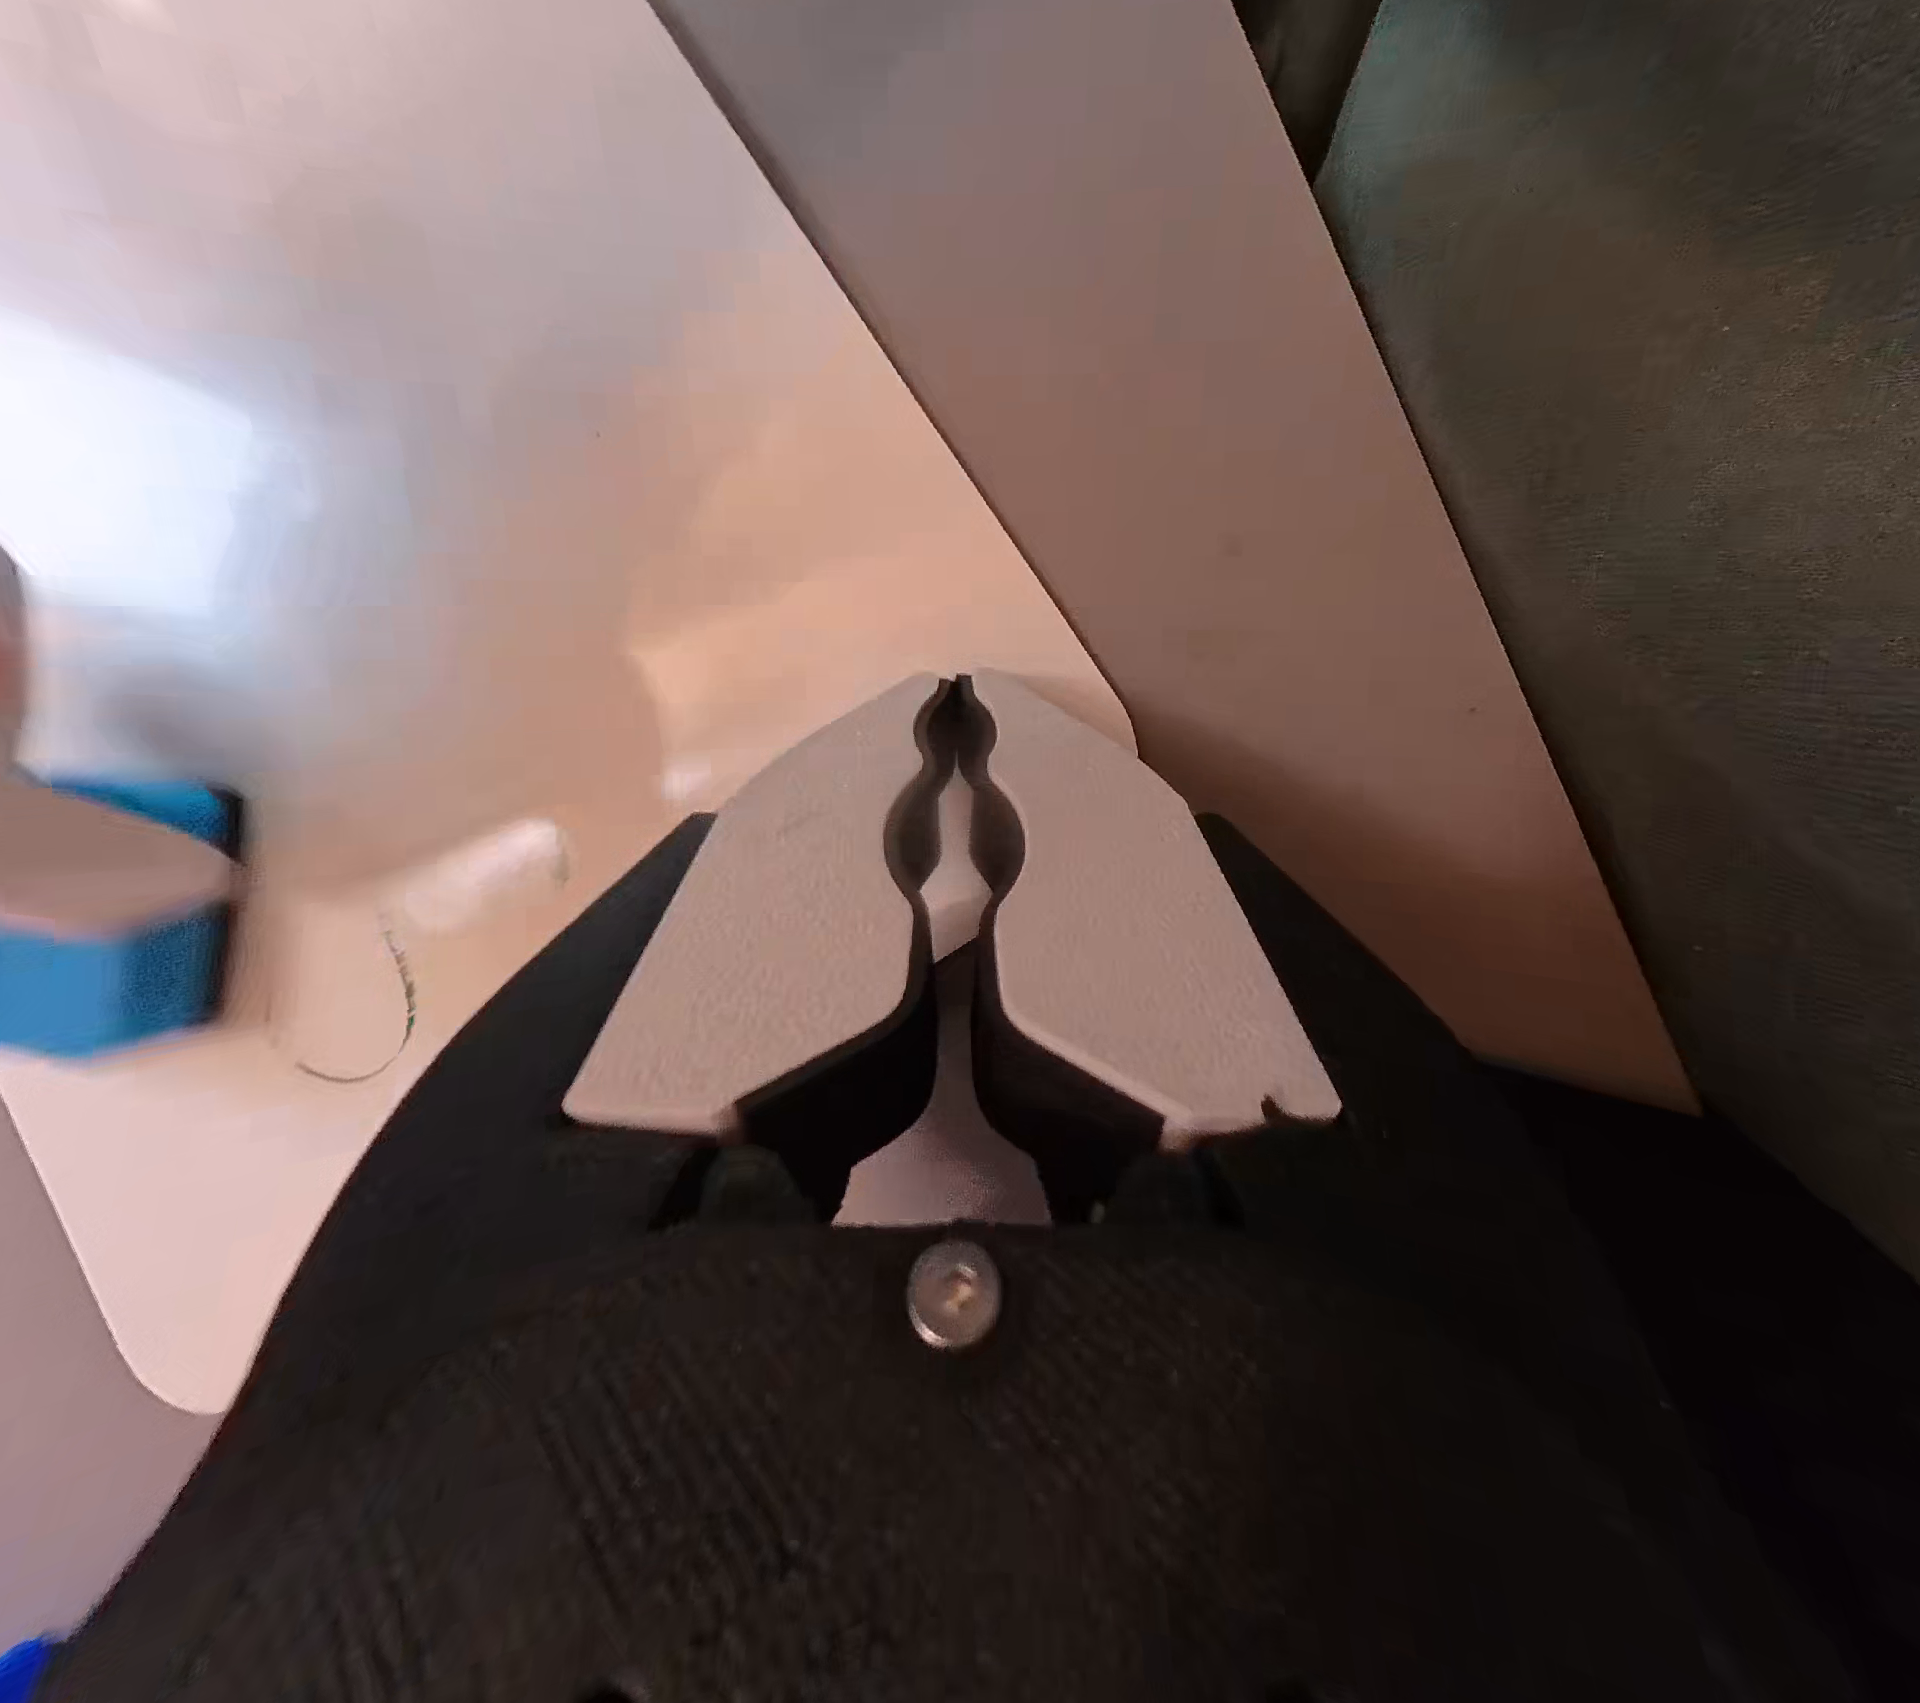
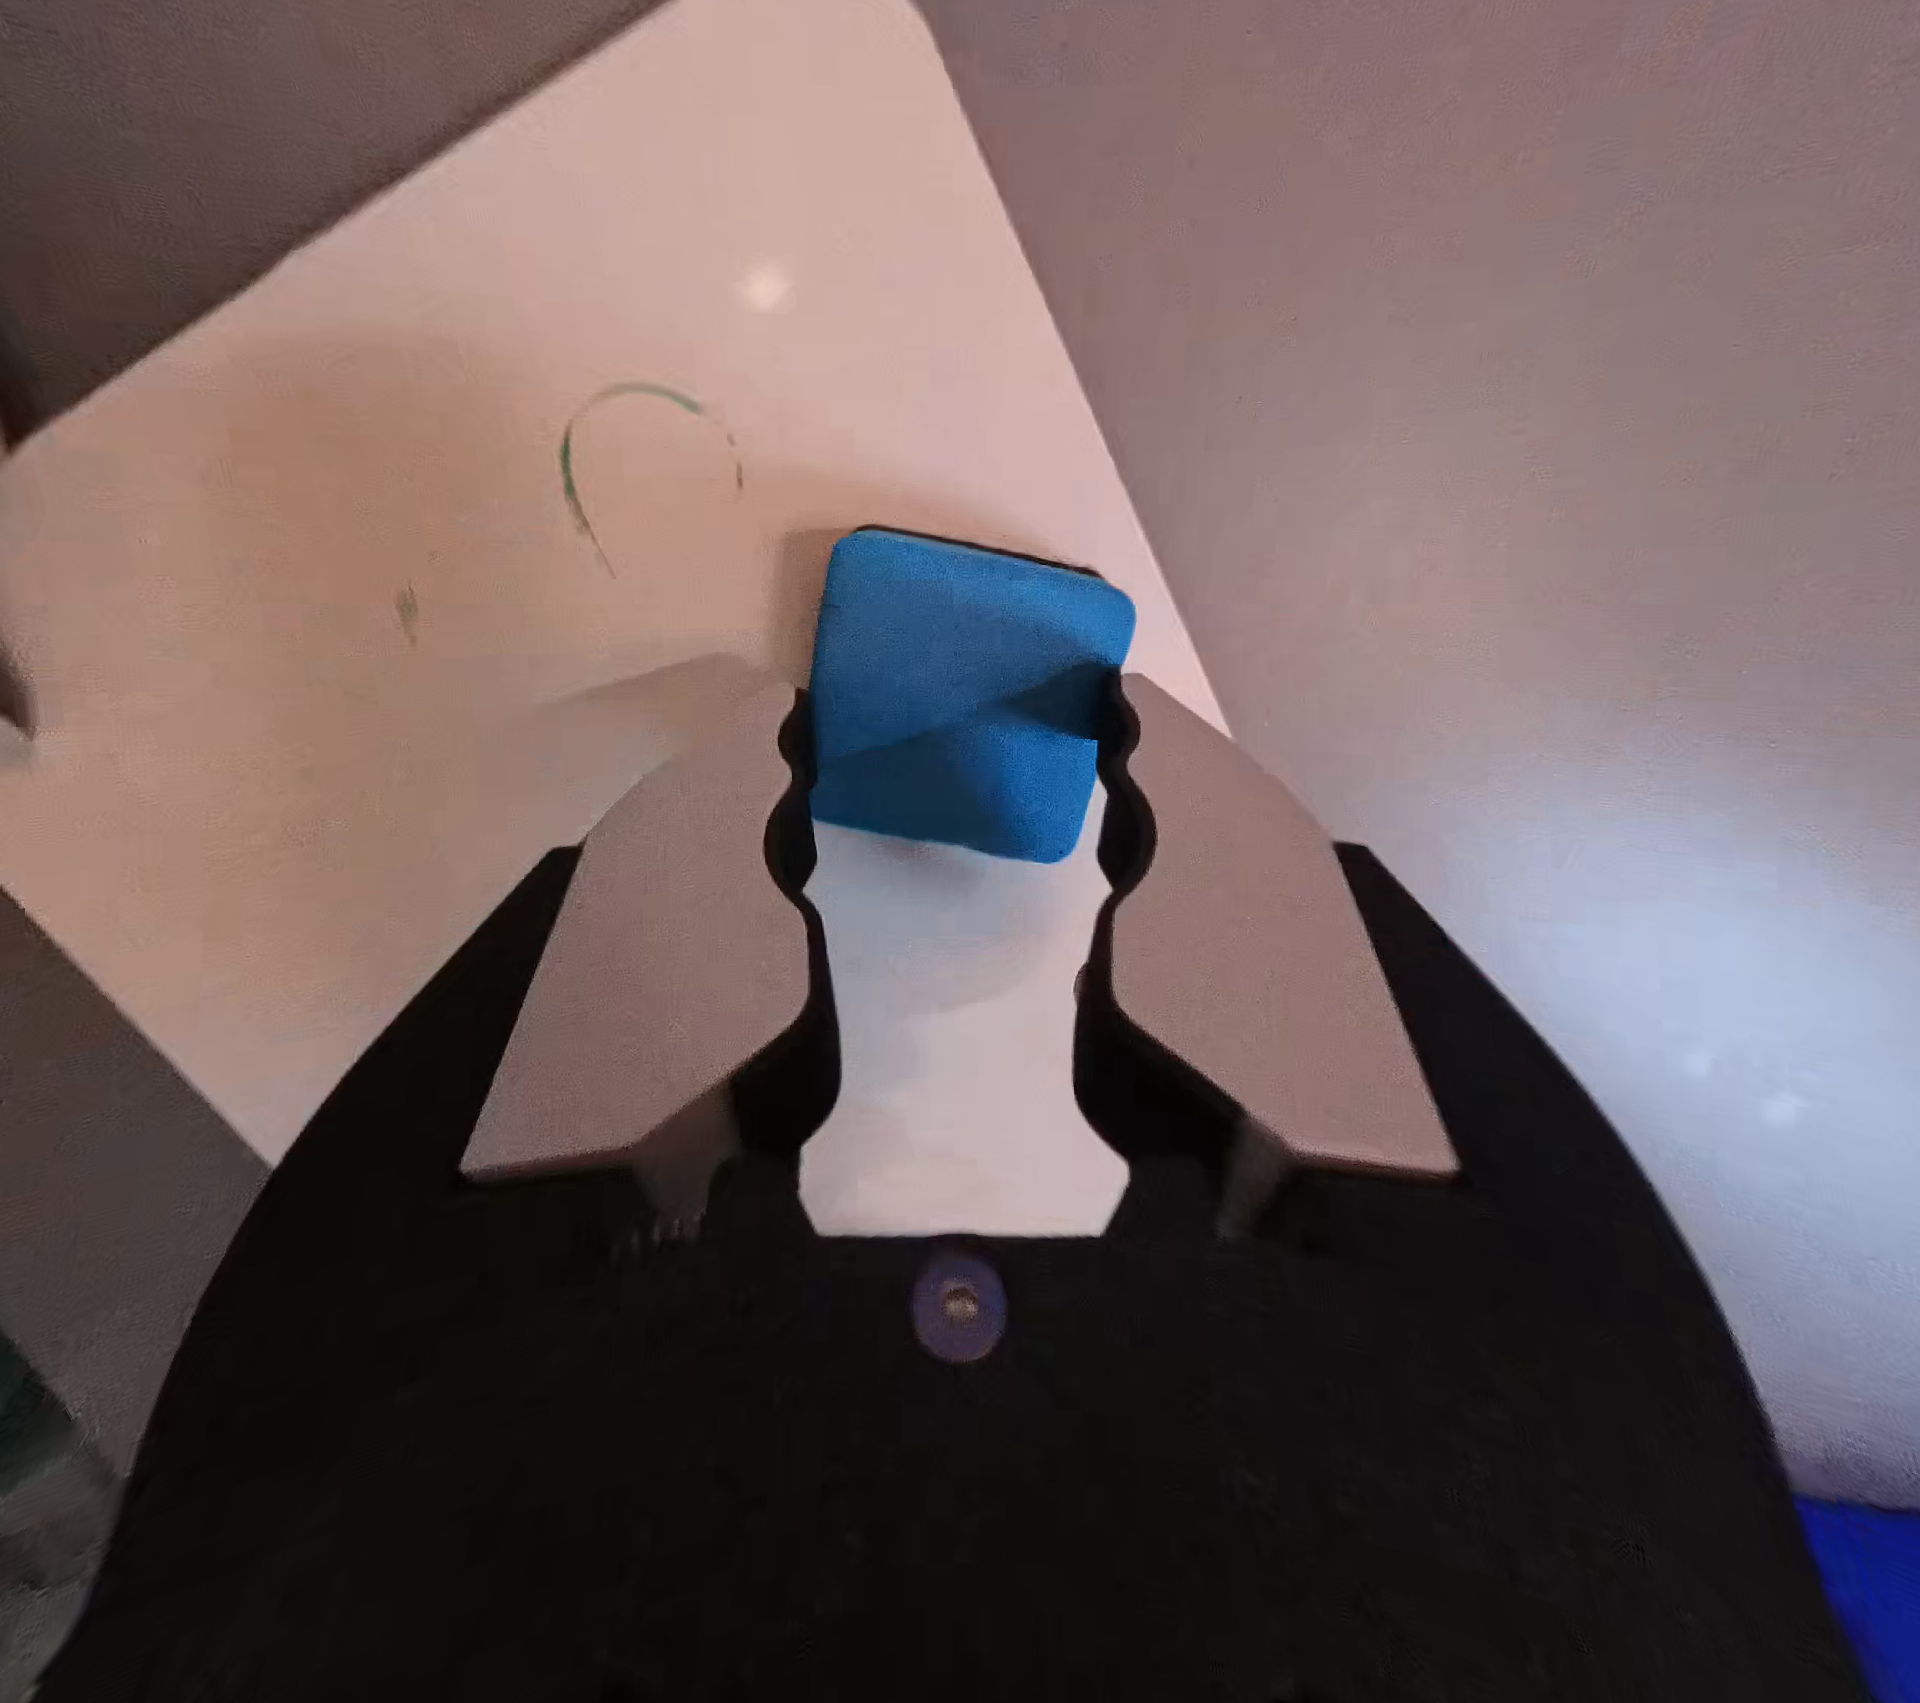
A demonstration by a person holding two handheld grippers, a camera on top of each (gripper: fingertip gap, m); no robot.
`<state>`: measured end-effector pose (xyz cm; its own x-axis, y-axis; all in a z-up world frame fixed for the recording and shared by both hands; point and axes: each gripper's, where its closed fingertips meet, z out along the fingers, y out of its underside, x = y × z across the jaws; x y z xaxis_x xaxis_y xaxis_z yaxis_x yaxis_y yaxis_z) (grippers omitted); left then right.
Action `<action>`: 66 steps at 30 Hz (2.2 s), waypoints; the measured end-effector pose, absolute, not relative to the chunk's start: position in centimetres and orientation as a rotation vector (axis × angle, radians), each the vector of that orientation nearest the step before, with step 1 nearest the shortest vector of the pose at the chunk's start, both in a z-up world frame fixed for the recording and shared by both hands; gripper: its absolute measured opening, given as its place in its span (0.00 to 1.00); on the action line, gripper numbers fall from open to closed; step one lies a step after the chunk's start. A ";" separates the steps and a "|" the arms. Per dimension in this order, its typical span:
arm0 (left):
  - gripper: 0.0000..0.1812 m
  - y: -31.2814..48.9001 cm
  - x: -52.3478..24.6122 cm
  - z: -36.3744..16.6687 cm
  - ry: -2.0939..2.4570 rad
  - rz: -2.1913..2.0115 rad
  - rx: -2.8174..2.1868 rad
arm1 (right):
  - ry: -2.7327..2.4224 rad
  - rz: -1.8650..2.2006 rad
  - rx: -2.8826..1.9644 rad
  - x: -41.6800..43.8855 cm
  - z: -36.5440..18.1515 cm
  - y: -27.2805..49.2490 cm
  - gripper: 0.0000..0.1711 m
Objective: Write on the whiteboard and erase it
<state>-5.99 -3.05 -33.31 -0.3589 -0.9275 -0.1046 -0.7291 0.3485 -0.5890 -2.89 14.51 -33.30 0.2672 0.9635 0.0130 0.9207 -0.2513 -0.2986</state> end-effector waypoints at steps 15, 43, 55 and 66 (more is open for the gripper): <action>0.00 -2.9 -6.2 -33.3 2.187 -0.639 -1.455 | -2.173 0.334 -2.046 -6.6 -32.8 6.3 0.31; 0.00 -3.1 -6.2 -33.3 2.158 -0.614 -1.445 | -1.710 0.206 -2.294 0.6 -32.9 10.5 0.31; 0.00 -3.1 -6.1 -33.3 2.160 -0.612 -1.445 | -1.144 0.228 -2.544 15.7 -32.9 17.0 0.31; 0.00 -3.4 -6.0 -33.2 2.165 -0.641 -1.468 | -1.428 0.158 -2.456 6.2 -32.9 19.2 0.31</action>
